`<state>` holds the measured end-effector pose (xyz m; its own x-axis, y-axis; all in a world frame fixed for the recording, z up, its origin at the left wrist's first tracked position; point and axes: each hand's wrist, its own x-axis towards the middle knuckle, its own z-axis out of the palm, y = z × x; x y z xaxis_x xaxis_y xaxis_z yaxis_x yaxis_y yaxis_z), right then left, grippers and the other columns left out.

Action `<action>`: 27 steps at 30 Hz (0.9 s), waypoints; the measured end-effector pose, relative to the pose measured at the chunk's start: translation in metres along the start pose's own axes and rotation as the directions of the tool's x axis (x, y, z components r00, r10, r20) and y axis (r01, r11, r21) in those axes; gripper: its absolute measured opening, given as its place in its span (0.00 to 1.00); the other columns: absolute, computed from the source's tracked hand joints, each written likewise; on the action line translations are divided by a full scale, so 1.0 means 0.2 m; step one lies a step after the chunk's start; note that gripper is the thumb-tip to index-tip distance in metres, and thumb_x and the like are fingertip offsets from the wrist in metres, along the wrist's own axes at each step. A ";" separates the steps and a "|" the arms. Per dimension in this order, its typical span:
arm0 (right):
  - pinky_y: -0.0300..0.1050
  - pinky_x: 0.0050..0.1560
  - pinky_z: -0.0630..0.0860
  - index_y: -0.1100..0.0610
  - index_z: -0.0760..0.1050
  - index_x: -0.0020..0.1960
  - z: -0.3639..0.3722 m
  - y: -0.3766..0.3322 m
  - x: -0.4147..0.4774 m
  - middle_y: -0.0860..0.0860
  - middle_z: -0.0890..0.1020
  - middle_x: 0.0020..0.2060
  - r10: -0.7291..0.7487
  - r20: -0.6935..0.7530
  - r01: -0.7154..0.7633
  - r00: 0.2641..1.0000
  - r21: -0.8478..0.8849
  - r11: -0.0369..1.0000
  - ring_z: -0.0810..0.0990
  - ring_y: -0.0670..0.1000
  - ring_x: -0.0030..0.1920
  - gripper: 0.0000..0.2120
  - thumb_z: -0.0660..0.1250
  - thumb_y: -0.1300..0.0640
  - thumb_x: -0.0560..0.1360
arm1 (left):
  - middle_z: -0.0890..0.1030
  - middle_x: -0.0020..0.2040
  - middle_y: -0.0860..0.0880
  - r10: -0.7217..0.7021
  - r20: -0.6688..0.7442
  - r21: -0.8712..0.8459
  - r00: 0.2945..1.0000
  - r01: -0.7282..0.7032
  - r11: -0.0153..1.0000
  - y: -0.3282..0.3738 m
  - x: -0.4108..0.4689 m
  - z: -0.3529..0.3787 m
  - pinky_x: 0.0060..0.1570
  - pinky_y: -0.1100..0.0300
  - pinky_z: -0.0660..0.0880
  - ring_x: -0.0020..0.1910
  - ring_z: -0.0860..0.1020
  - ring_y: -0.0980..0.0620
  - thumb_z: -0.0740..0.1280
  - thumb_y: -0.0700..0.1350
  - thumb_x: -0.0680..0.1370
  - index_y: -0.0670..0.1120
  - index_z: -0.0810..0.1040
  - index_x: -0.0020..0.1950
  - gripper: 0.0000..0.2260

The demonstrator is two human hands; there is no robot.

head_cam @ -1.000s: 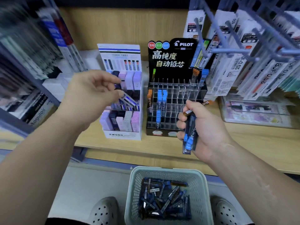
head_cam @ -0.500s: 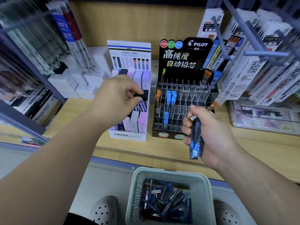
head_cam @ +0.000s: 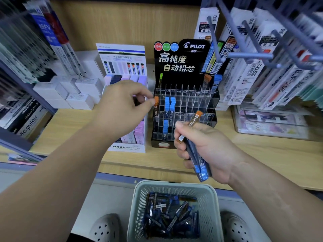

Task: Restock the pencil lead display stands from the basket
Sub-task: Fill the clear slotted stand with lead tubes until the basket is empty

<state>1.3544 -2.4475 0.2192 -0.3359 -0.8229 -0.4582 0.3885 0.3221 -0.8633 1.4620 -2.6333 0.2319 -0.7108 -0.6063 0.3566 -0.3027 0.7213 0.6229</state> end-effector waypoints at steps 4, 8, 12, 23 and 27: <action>0.37 0.26 0.67 0.56 0.75 0.42 0.02 0.00 -0.02 0.50 0.73 0.30 0.006 0.074 0.003 0.997 -0.132 0.991 0.70 0.47 0.28 0.12 0.68 0.49 0.80 | 0.82 0.34 0.57 -0.174 0.317 -0.433 0.932 0.306 0.848 0.21 -0.06 0.07 0.34 0.74 0.70 0.31 0.76 0.64 0.71 0.42 0.78 0.45 0.85 0.47 0.04; 0.34 0.26 0.69 0.57 0.75 0.41 0.04 0.01 -0.04 0.49 0.73 0.27 0.015 0.096 0.008 0.995 -0.237 0.971 0.70 0.45 0.26 0.12 0.68 0.53 0.80 | 0.85 0.37 0.48 -0.119 0.480 -0.438 0.869 0.354 0.826 0.23 -0.10 0.12 0.34 0.70 0.73 0.34 0.79 0.60 0.72 0.39 0.76 0.41 0.86 0.46 0.03; 0.35 0.26 0.69 0.57 0.75 0.43 0.03 0.01 -0.04 0.49 0.73 0.28 0.009 0.067 0.008 0.998 -0.247 0.969 0.70 0.46 0.27 0.11 0.70 0.51 0.79 | 0.81 0.29 0.53 -0.147 0.470 -0.459 0.870 0.383 0.801 0.23 -0.09 0.10 0.29 0.71 0.69 0.27 0.73 0.61 0.72 0.38 0.76 0.41 0.85 0.46 0.02; 0.42 0.28 0.68 0.55 0.78 0.44 -0.02 0.02 -0.03 0.51 0.74 0.31 0.045 0.039 -0.037 0.998 -0.192 0.981 0.70 0.49 0.30 0.07 0.75 0.55 0.75 | 0.82 0.30 0.54 -0.344 -0.006 -0.446 0.939 0.305 0.841 0.02 0.04 -0.10 0.30 0.69 0.70 0.26 0.74 0.60 0.75 0.39 0.74 0.47 0.85 0.41 0.04; 0.42 0.28 0.67 0.55 0.77 0.45 -0.03 0.02 -0.02 0.51 0.74 0.31 0.044 0.018 -0.040 0.999 -0.184 0.982 0.70 0.48 0.29 0.07 0.74 0.56 0.75 | 0.82 0.34 0.56 -0.264 -0.028 -0.312 0.964 0.243 0.919 -0.02 0.04 -0.03 0.32 0.69 0.69 0.27 0.73 0.62 0.76 0.43 0.74 0.51 0.85 0.42 0.04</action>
<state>1.3514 -2.4402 0.2162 -0.3028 -0.8165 -0.4915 0.2369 0.4350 -0.8687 1.4614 -2.6432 0.2357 -0.5877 -0.7843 0.1984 -0.2526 0.4109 0.8760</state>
